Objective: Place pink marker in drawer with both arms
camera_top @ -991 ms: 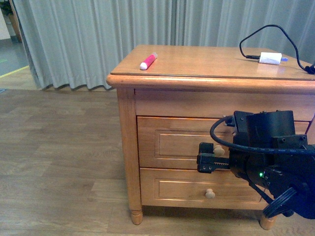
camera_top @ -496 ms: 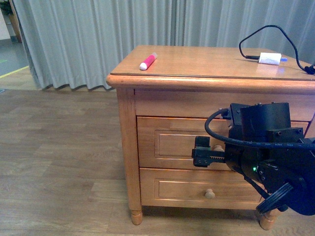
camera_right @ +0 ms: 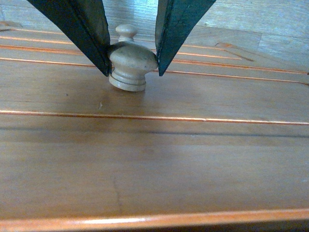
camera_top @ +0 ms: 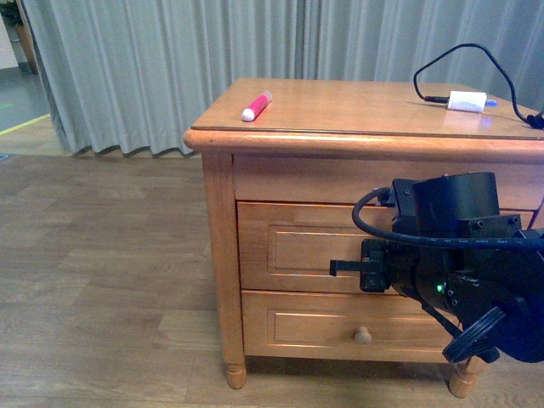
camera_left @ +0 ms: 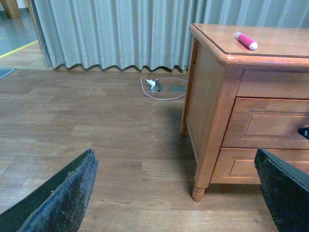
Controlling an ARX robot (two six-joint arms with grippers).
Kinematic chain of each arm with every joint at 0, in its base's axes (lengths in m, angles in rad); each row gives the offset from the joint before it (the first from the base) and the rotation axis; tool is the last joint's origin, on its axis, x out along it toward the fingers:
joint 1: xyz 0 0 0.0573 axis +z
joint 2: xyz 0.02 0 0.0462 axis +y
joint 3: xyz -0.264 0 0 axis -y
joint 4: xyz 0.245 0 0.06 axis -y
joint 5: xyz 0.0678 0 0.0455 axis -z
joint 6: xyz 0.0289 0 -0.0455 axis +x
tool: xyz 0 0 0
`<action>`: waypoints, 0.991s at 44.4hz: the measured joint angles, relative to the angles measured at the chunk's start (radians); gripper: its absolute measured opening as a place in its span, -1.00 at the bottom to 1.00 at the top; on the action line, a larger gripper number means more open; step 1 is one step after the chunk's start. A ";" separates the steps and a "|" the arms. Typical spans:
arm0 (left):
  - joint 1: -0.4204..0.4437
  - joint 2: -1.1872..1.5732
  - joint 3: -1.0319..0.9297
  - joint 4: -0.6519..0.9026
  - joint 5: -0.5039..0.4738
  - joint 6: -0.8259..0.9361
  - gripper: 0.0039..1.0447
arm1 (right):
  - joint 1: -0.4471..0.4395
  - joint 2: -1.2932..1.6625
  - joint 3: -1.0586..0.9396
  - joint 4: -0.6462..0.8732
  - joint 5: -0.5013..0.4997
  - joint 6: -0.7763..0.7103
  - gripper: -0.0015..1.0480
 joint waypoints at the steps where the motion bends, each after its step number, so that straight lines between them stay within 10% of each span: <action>1: 0.000 0.000 0.000 0.000 0.000 0.000 0.89 | 0.001 -0.008 -0.007 -0.005 -0.002 0.000 -0.58; 26: 0.000 0.000 0.000 0.000 0.000 0.000 0.89 | 0.056 -0.444 -0.523 -0.134 -0.107 0.013 -0.62; 44: 0.000 0.000 0.000 0.000 0.000 0.000 0.89 | -0.013 -1.196 -0.731 -0.546 -0.223 0.063 0.87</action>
